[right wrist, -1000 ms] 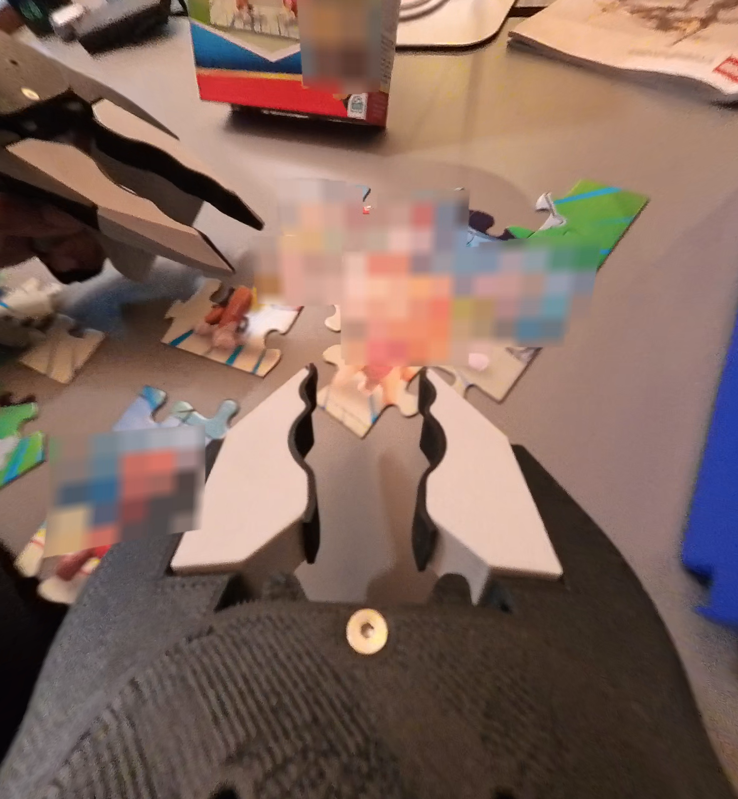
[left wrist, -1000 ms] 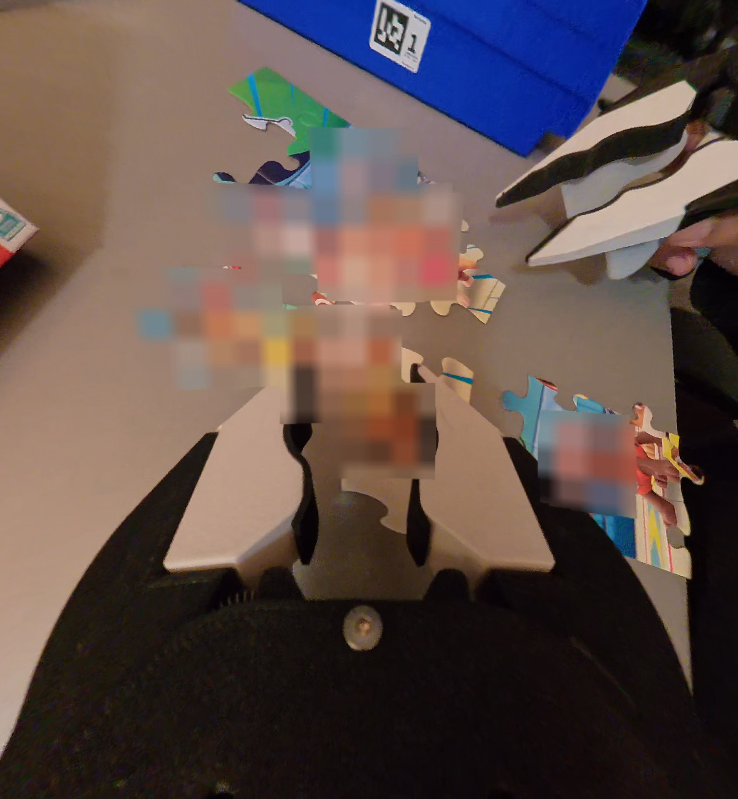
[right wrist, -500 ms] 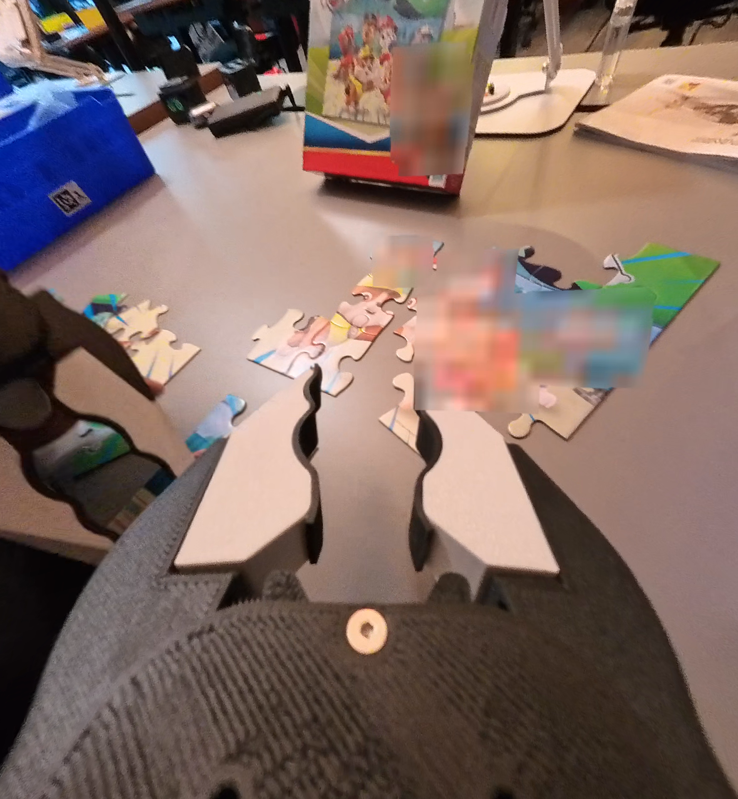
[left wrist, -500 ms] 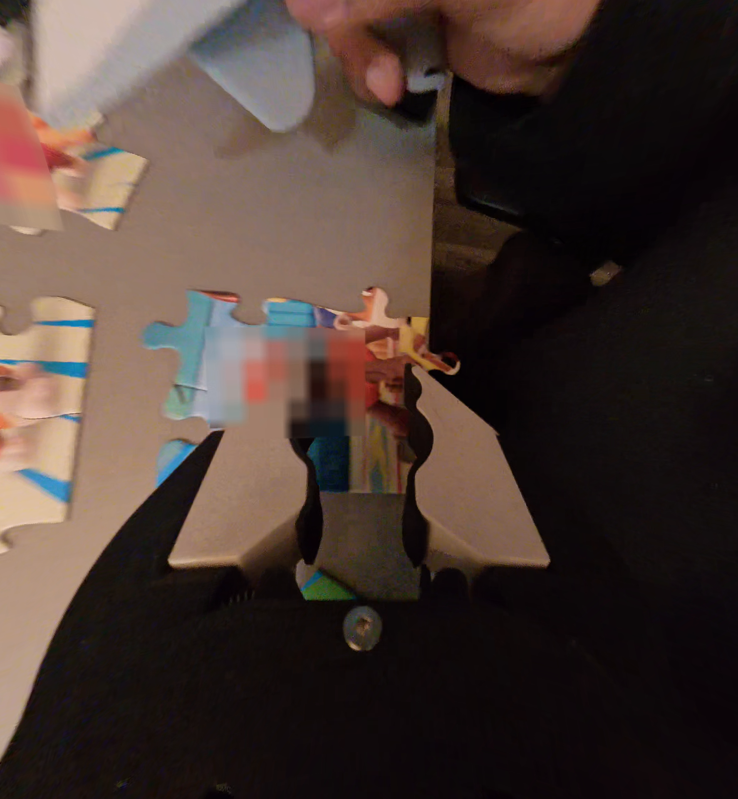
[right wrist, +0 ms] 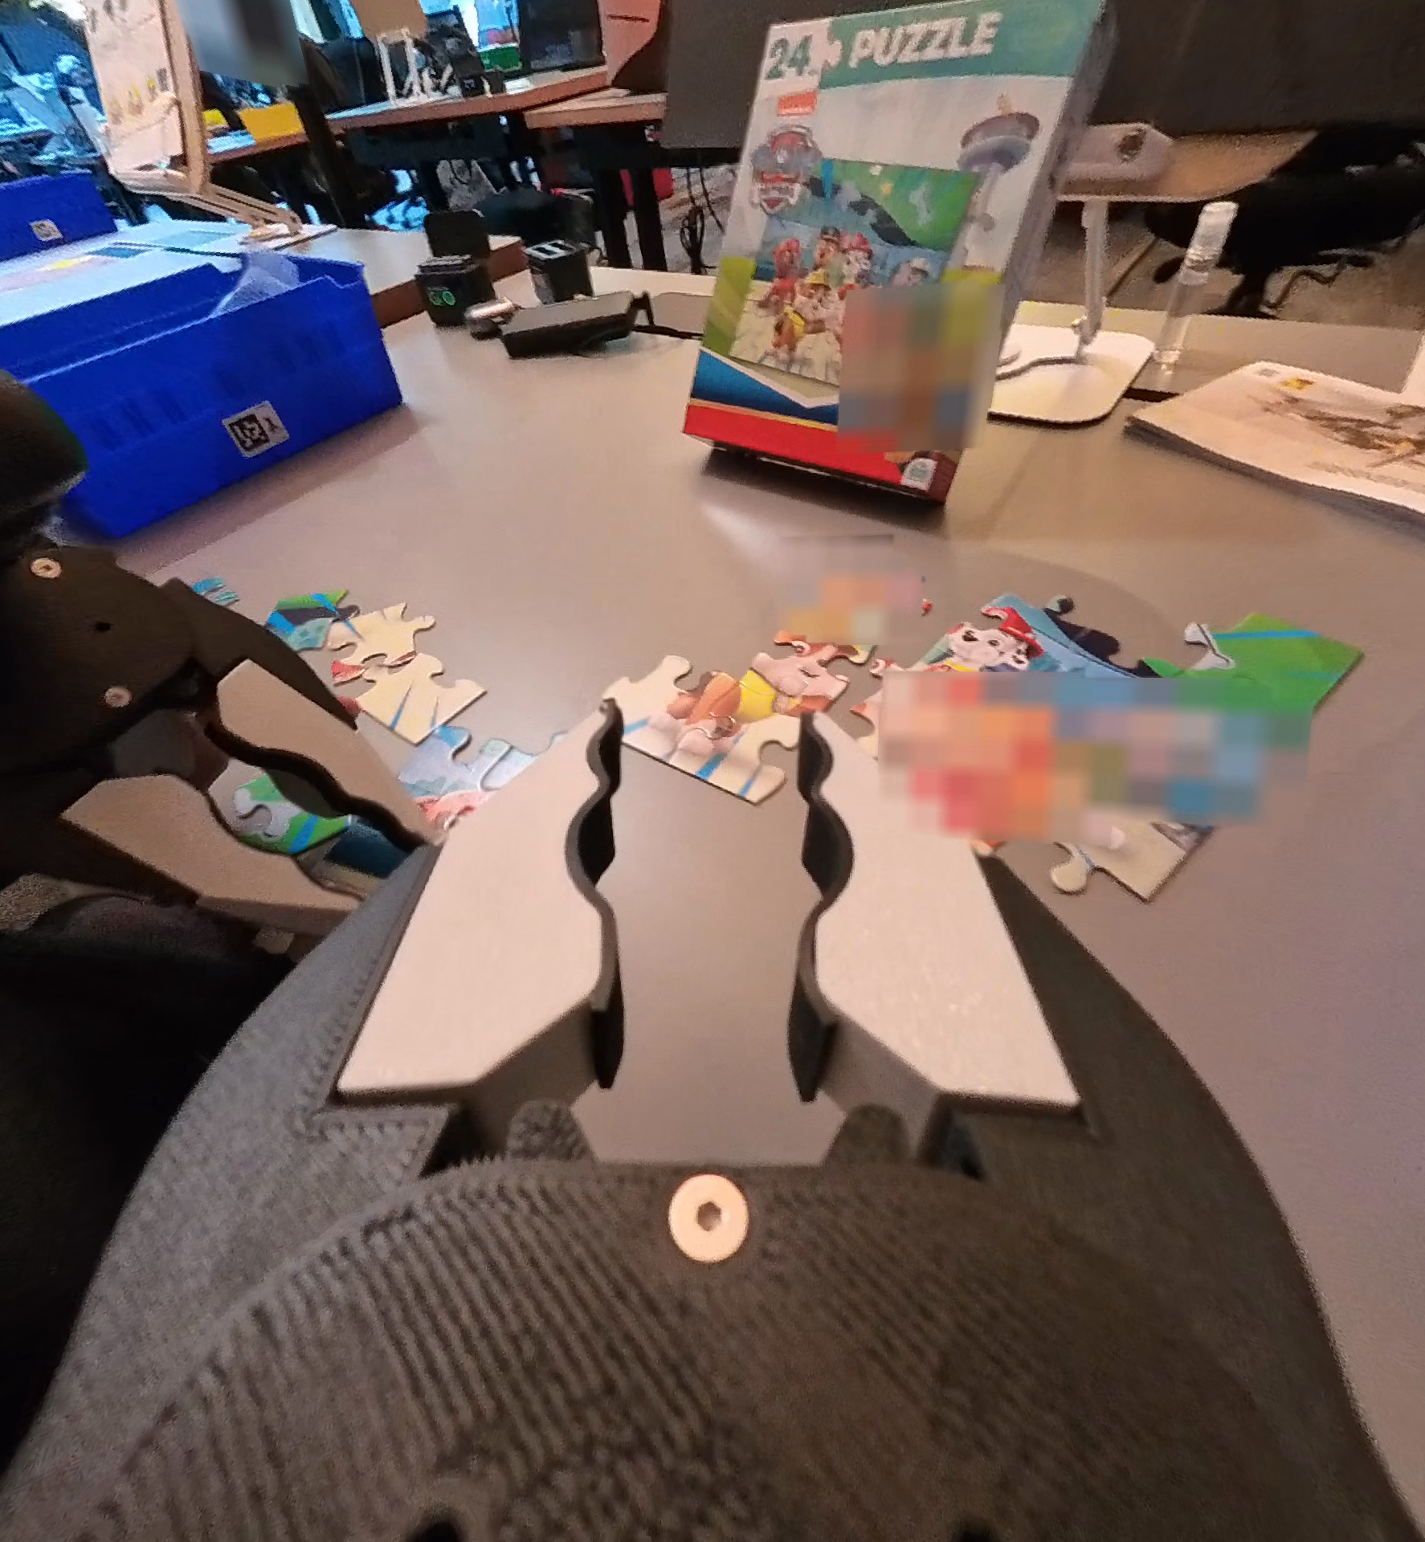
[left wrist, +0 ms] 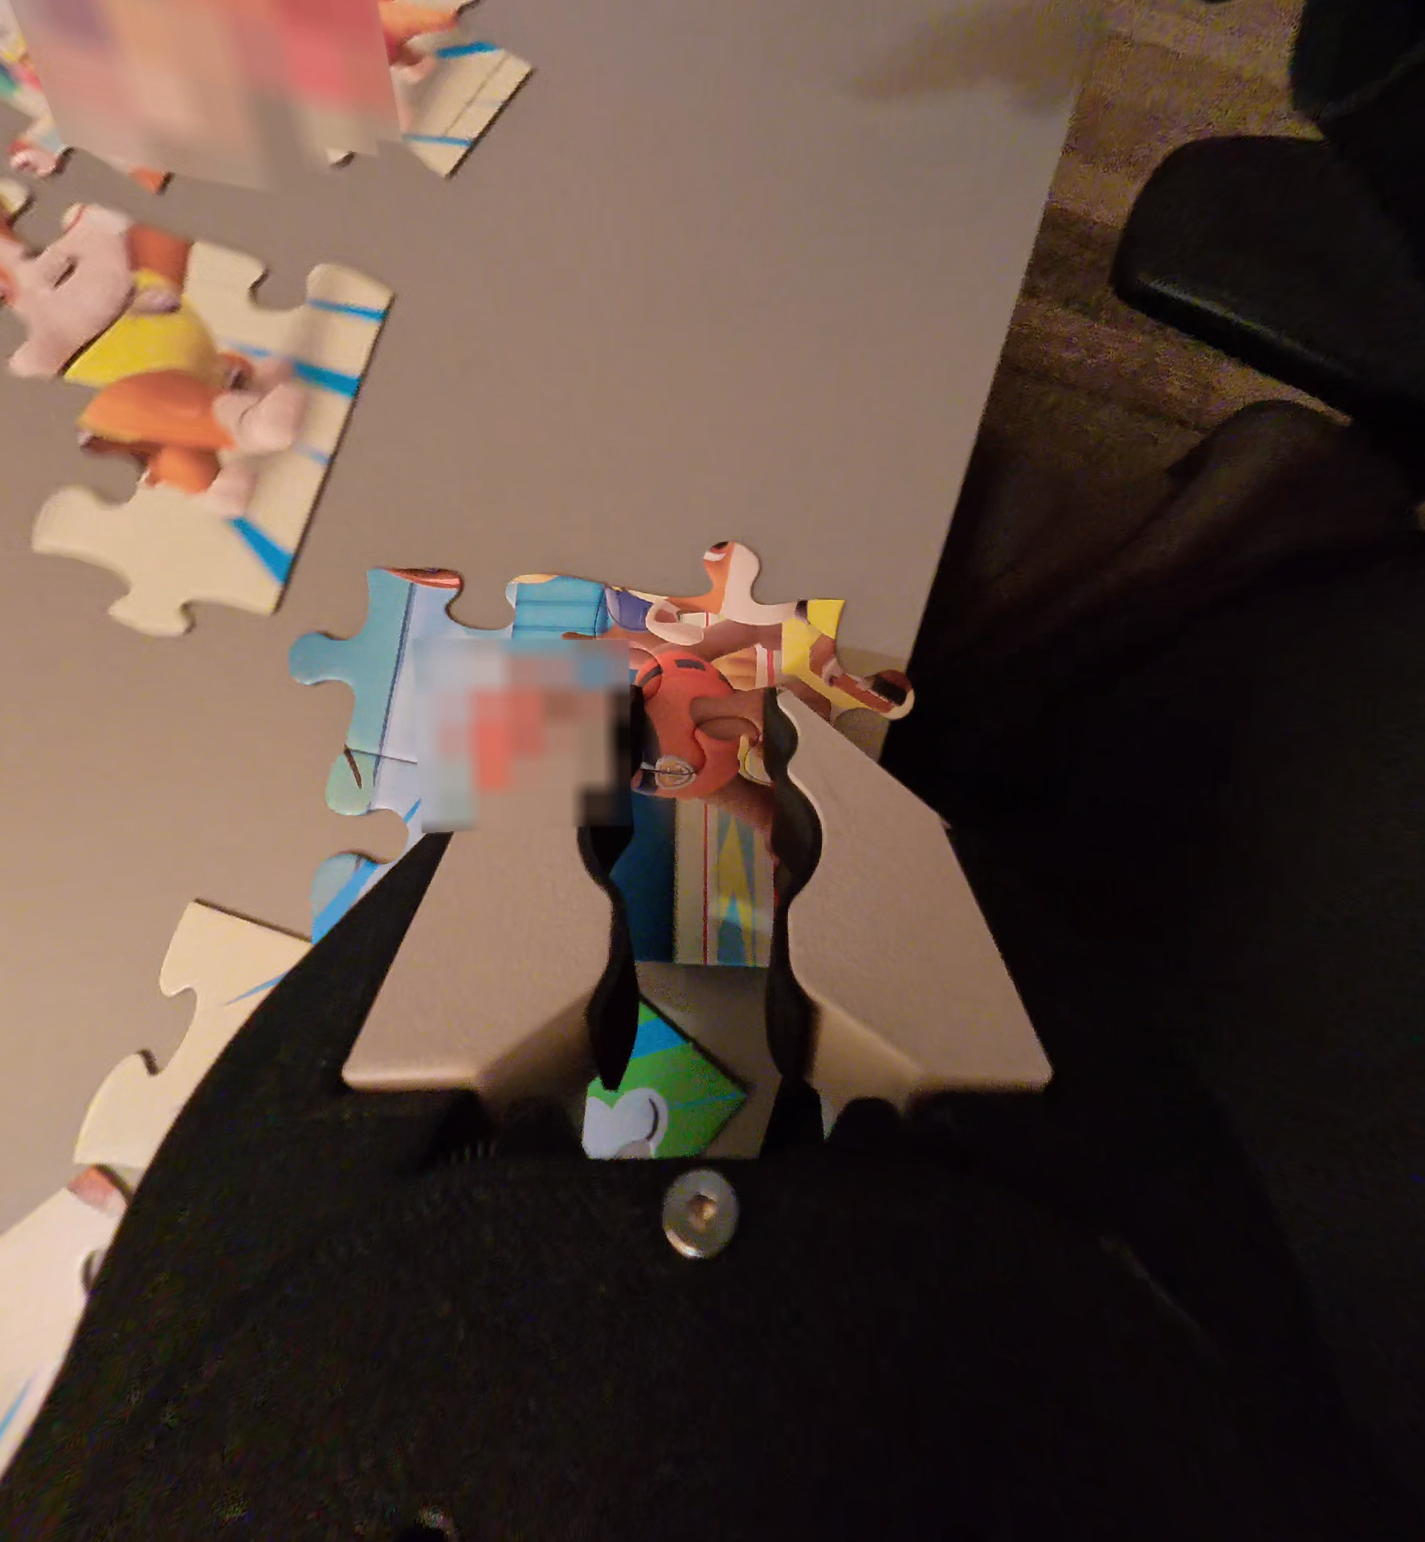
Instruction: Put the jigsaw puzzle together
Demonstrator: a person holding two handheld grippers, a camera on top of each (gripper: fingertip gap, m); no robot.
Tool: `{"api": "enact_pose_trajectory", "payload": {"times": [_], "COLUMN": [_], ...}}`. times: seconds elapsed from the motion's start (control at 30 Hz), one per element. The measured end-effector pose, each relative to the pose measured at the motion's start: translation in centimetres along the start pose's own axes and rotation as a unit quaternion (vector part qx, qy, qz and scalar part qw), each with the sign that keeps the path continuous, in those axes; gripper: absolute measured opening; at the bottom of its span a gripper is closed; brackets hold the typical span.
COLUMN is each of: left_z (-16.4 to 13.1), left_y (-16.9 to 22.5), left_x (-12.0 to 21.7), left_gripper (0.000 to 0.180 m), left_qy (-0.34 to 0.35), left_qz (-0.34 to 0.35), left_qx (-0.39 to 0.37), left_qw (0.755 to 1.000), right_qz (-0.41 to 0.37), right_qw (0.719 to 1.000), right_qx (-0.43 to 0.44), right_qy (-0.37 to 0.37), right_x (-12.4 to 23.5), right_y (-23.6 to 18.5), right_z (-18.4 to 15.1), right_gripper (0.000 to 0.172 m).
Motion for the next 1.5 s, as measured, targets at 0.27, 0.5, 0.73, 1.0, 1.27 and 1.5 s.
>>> {"api": "enact_pose_trajectory", "payload": {"times": [0.27, 0.5, 0.73, 1.0, 1.27, 1.5], "left_z": [-4.9, -6.0, -5.4, 1.6, 2.9, 2.6], "left_y": [-5.3, -10.9, -16.3, -16.9, -14.0, -12.1], "left_x": [3.5, 3.8, 2.8, 2.2, -2.5, -3.5], "left_gripper": [0.025, 0.007, 0.009, 0.026, 0.044, 0.053], "left_qy": [-0.006, -0.014, -0.036, 0.038, 0.018, 0.012], "left_qz": [0.056, 0.033, 0.030, 0.019, 0.008, -0.002], "left_qx": [0.066, 0.078, 0.078, 0.121, 0.090, 0.064], "left_qw": [0.996, 0.996, 0.996, 0.992, 0.996, 0.998], "right_qz": [0.017, 0.041, 0.042, 0.082, 0.029, -0.121], "right_qw": [0.998, 0.997, 0.996, 0.990, 0.990, 0.985], "right_qx": [0.035, 0.009, -0.001, -0.014, -0.031, 0.001], "right_qy": [-0.046, -0.059, -0.079, -0.117, -0.137, -0.123], "right_x": [-2.8, -4.9, -6.7, -9.7, -6.7, -4.5], "right_y": [-2.0, -2.1, 0.1, 4.6, 5.8, 7.7], "right_z": [-1.1, -1.6, -2.1, 0.7, -1.8, -4.1], "right_gripper": [0.043, 0.043, 0.043, 0.042, 0.042, 0.064]}}
Point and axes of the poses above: each gripper's, where its closed fingertips meet, x back along the fingers, z out of its top, y = z × x across the jaws, the point moved 3 cm from there along x, back along the fingers, and after that the axes turned 11 degrees about -x, right-handed, at the moved point
